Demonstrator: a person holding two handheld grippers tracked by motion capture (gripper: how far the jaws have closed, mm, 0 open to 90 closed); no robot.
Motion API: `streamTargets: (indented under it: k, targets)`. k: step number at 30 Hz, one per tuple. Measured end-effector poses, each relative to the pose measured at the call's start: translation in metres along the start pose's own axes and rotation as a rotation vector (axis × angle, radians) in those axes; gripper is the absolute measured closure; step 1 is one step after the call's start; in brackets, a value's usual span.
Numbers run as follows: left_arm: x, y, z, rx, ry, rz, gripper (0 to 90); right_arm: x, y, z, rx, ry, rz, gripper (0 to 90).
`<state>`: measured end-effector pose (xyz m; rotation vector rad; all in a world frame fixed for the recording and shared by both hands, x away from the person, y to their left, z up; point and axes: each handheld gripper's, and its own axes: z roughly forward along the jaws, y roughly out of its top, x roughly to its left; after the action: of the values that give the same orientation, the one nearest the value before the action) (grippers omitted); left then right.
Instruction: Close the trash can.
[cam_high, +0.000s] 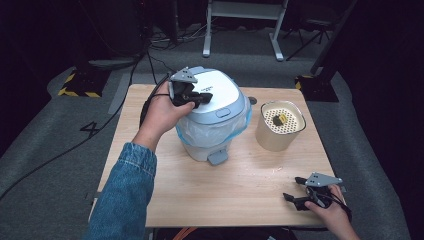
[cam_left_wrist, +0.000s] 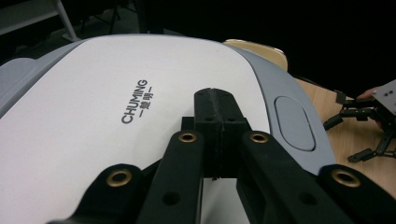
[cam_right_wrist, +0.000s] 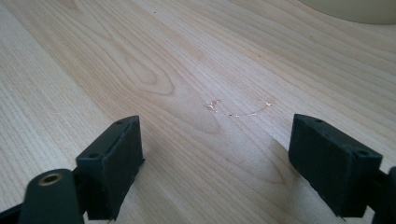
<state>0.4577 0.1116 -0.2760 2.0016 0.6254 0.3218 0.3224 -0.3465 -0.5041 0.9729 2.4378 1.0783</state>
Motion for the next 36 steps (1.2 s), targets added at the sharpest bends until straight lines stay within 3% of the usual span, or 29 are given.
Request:
streamTargets:
  k: [1, 3, 5, 8, 17, 23, 29, 33, 34, 36]
  targets:
    - [-0.002, 0.000, 0.003, -0.024, 0.011, -0.009, 70.3, 0.000, 0.000, 0.000, 0.000, 0.001, 0.000, 17.7]
    - [-0.003, 0.001, 0.003, -0.016, 0.029, -0.013, 50.1, 0.000, 0.000, 0.000, 0.000, 0.002, 0.000, 17.7]
    - [-0.007, 0.004, -0.002, -0.046, 0.007, -0.030, 44.9, 0.000, 0.000, 0.000, 0.000, 0.003, -0.001, 17.7]
    - [-0.011, 0.006, -0.013, -0.076, 0.012, -0.011, 39.4, -0.001, 0.000, 0.000, 0.001, 0.003, -0.002, 17.7]
    - [-0.032, -0.001, -0.048, -0.086, 0.040, 0.025, 31.5, -0.002, 0.001, 0.001, 0.004, -0.002, -0.008, 16.9]
    - [-0.050, -0.019, -0.079, -0.068, 0.054, 0.030, 28.8, -0.004, 0.001, 0.002, 0.004, 0.001, -0.012, 16.6]
    - [-0.057, -0.040, -0.096, -0.056, 0.077, 0.028, 27.8, -0.005, 0.002, 0.002, 0.004, 0.003, -0.008, 16.6]
    - [-0.061, -0.066, -0.106, -0.021, 0.184, -0.026, 27.7, -0.008, 0.002, 0.002, 0.004, 0.004, -0.008, 16.5]
    - [-0.061, -0.071, -0.107, -0.015, 0.193, -0.022, 27.4, -0.010, 0.002, 0.003, 0.004, 0.003, -0.012, 16.5]
    - [-0.062, -0.081, -0.108, -0.022, 0.166, -0.041, 26.7, -0.011, 0.003, 0.003, 0.004, 0.003, -0.010, 16.4]
